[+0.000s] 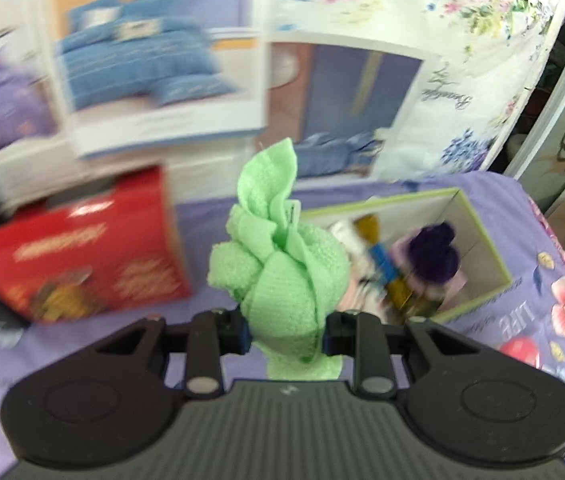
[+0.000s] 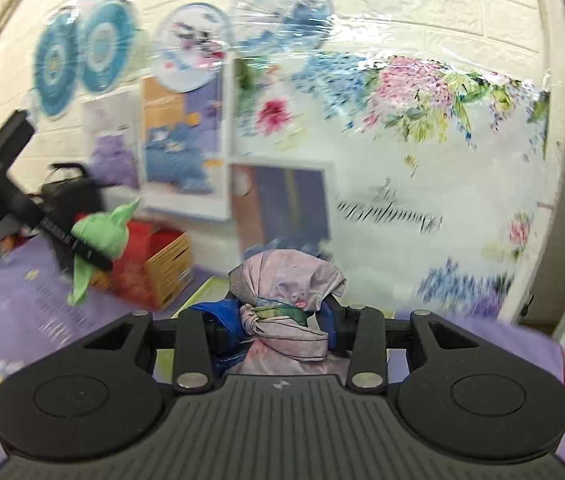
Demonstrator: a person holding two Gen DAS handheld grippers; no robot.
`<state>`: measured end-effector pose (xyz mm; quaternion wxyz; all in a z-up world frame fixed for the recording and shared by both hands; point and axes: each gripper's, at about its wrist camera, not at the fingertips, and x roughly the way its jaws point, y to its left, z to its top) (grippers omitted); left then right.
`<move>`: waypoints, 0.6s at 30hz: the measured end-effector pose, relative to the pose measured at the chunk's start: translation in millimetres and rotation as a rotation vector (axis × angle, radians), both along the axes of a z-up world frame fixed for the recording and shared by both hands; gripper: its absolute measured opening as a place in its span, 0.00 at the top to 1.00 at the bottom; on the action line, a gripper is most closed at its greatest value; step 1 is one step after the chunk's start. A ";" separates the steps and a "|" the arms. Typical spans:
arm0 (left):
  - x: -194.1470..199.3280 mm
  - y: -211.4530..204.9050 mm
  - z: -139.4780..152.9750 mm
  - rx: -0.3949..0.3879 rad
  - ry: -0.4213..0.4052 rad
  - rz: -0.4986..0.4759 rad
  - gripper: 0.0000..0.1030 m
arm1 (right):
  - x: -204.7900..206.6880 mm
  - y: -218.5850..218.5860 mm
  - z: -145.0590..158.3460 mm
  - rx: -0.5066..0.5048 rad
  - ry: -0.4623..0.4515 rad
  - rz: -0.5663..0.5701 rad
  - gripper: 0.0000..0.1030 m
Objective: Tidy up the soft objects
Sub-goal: 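Carry the towel and cloth bundle into the green box and open both tools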
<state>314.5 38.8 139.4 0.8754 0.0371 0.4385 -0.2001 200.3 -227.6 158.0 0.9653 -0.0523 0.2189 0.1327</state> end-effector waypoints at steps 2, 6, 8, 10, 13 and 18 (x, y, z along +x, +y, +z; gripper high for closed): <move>19.4 -24.9 -8.2 0.002 0.017 -0.021 0.73 | 31.1 -0.5 -9.4 -0.017 0.025 -0.003 0.79; 51.2 -67.2 -36.9 0.015 0.069 -0.051 0.73 | 77.9 2.7 -46.2 -0.047 0.115 0.011 0.78; 63.0 -84.9 -52.2 0.025 0.091 -0.075 0.73 | 93.0 4.9 -63.4 -0.050 0.145 0.022 0.76; 71.4 -98.6 -66.0 0.035 0.120 -0.095 0.69 | 103.9 8.2 -78.6 -0.046 0.189 0.042 0.73; 78.7 -110.7 -80.0 0.061 0.148 -0.108 0.39 | 117.4 11.8 -97.3 -0.065 0.269 0.016 0.70; 78.8 -106.8 -78.1 0.050 0.117 -0.098 0.36 | 124.2 10.6 -106.7 -0.117 0.309 -0.036 0.61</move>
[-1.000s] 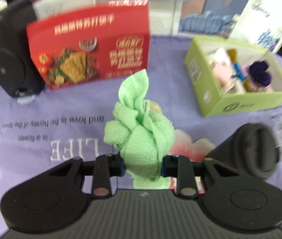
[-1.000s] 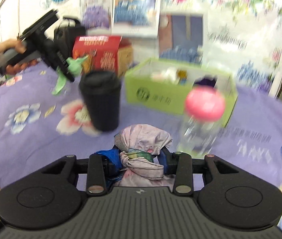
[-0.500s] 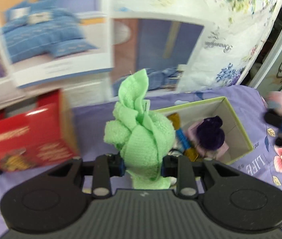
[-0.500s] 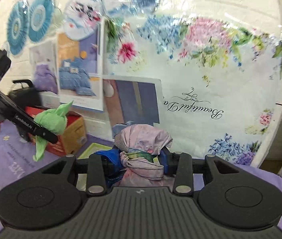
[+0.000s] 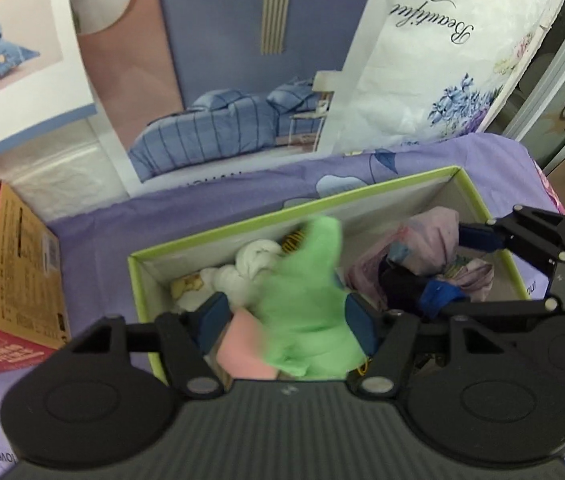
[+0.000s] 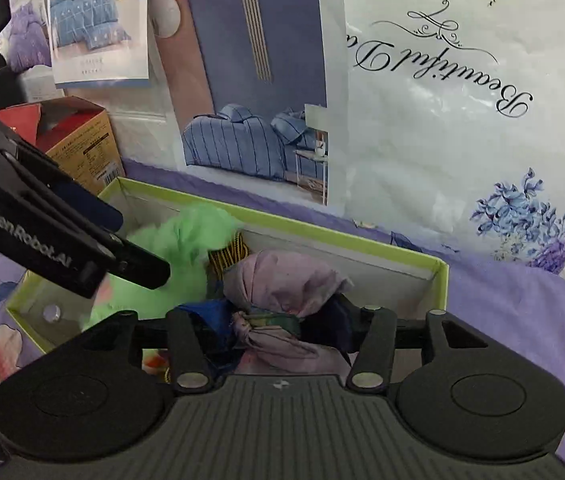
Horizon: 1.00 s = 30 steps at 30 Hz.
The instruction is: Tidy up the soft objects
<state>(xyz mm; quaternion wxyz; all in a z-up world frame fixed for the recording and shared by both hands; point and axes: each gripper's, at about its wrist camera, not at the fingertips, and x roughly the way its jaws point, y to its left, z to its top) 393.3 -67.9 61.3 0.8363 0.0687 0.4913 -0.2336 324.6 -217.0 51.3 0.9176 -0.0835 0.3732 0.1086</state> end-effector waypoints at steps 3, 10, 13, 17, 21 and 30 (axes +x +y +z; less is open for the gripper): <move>-5.0 3.0 4.5 0.019 -0.027 -0.001 0.36 | -5.3 -5.1 11.0 0.062 -0.027 -0.001 0.54; -26.8 11.4 14.8 0.019 -0.052 -0.004 0.35 | -16.7 -6.7 29.7 0.056 -0.062 -0.029 0.44; -40.3 15.2 19.6 0.029 -0.063 -0.002 0.35 | -27.8 -9.0 38.6 0.053 -0.070 -0.035 0.42; -65.1 22.4 30.9 0.043 -0.105 0.014 0.34 | -49.8 -11.8 49.6 0.041 -0.089 -0.041 0.39; -98.0 29.8 42.0 0.039 -0.145 0.026 0.33 | -84.5 -14.7 64.0 0.060 -0.133 -0.049 0.37; -175.3 40.8 71.0 -0.003 -0.218 0.024 0.32 | -157.6 -0.9 94.2 0.034 -0.218 -0.036 0.36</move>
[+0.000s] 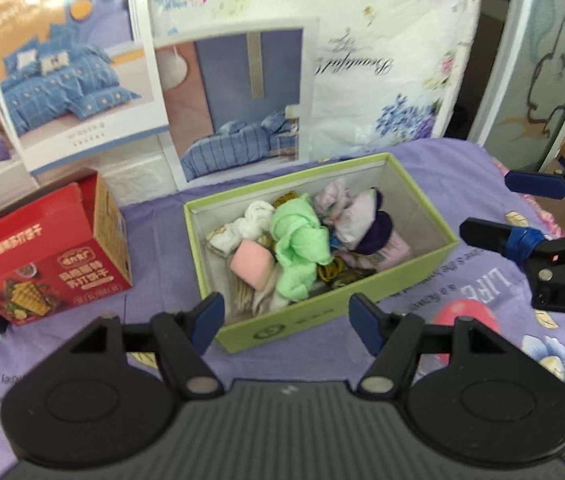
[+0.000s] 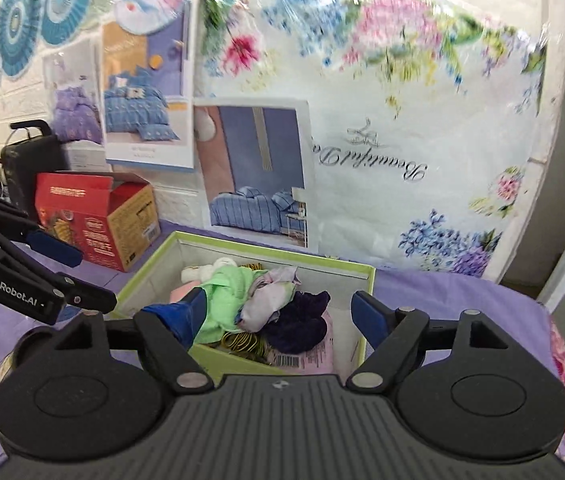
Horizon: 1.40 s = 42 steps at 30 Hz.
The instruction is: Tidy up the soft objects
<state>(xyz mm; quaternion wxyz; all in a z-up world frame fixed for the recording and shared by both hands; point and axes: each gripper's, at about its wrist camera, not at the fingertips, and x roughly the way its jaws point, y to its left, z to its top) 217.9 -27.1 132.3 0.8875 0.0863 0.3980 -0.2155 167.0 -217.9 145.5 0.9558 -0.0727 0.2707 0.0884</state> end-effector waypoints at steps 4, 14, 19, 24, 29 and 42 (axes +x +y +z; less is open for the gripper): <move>-36.4 3.2 13.9 -0.019 -0.053 -0.010 0.30 | -32.2 8.8 11.1 -0.032 -0.054 0.006 0.36; -96.2 16.4 32.9 -0.057 -0.129 0.024 0.26 | -90.6 25.2 22.5 -0.046 -0.140 0.006 0.35; -121.1 23.8 15.1 -0.064 -0.166 0.100 0.22 | -126.3 28.2 9.2 0.003 -0.205 -0.040 0.35; -140.2 24.4 -17.7 -0.030 -0.164 0.152 0.10 | -161.0 29.2 -16.1 0.037 -0.221 -0.083 0.35; -153.5 22.3 -38.1 -0.014 -0.165 0.176 0.10 | -185.0 26.6 -36.2 0.041 -0.214 -0.129 0.35; -167.7 27.8 -62.1 -0.040 -0.141 0.294 0.10 | -213.7 20.7 -61.0 0.092 -0.164 -0.173 0.34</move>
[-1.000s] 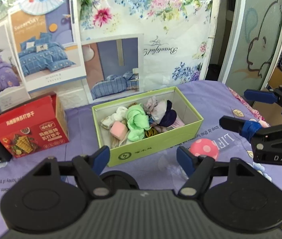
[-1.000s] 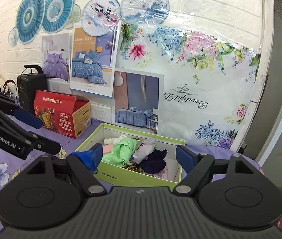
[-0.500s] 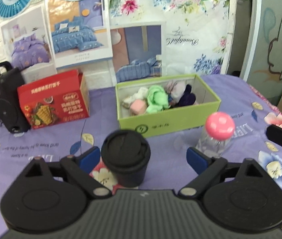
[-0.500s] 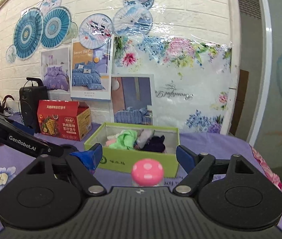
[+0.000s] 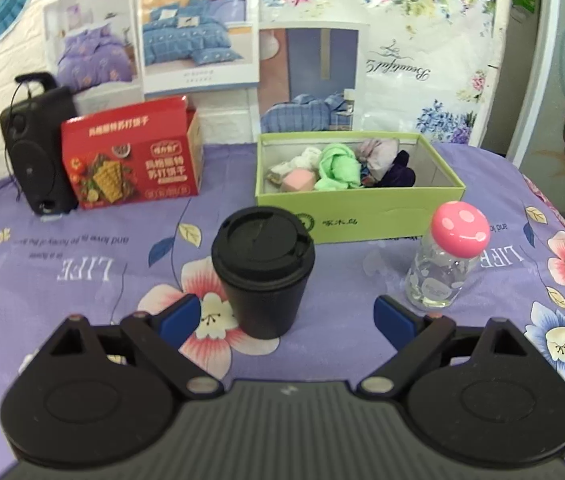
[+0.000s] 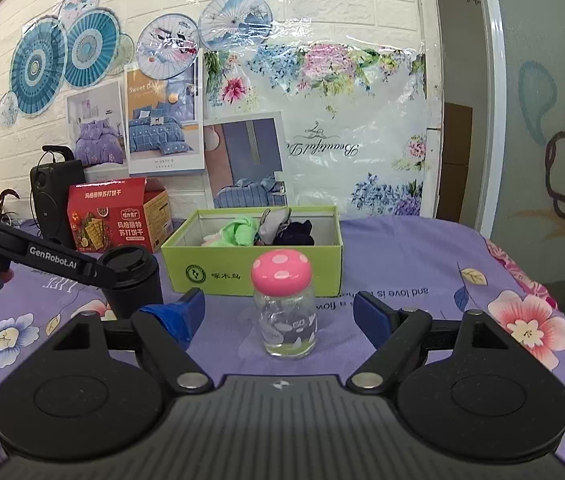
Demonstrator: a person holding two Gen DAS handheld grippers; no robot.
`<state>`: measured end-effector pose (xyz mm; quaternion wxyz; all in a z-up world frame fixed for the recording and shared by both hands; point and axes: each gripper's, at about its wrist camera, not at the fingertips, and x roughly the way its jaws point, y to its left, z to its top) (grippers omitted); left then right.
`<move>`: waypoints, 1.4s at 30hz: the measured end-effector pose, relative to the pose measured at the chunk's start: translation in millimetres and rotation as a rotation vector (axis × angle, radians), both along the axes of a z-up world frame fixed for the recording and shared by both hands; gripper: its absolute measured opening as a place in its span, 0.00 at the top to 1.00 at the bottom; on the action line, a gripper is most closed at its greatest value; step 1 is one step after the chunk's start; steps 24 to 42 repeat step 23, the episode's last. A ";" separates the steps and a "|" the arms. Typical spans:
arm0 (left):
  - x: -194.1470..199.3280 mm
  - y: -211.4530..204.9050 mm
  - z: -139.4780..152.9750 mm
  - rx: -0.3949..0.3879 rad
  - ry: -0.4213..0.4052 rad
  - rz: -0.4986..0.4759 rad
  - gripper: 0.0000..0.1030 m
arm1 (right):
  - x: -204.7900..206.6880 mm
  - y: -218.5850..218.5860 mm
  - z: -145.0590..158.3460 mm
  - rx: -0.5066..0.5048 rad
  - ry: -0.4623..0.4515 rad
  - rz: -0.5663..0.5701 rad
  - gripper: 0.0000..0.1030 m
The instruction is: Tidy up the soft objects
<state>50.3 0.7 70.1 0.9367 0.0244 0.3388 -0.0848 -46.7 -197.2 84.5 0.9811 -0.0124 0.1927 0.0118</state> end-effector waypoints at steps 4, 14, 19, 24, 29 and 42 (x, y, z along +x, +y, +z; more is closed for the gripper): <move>0.0 1.0 -3.9 -0.007 0.003 0.026 0.10 | 0.1 3.9 -1.2 -0.004 0.002 0.009 0.34; -1.5 11.8 -5.4 -0.042 0.005 0.106 0.10 | -4.1 -0.5 -0.5 0.032 -0.034 -0.016 0.34; -5.2 11.2 -14.2 -0.059 0.006 0.161 0.10 | -14.9 -5.6 -16.8 0.133 -0.120 -0.064 0.34; -9.1 8.0 -20.0 -0.039 0.017 0.158 0.10 | -16.7 -5.7 -22.2 0.110 -0.089 -0.057 0.34; -9.1 8.0 -20.0 -0.039 0.017 0.158 0.10 | -16.7 -5.7 -22.2 0.110 -0.089 -0.057 0.34; -9.1 8.0 -20.0 -0.039 0.017 0.158 0.10 | -16.7 -5.7 -22.2 0.110 -0.089 -0.057 0.34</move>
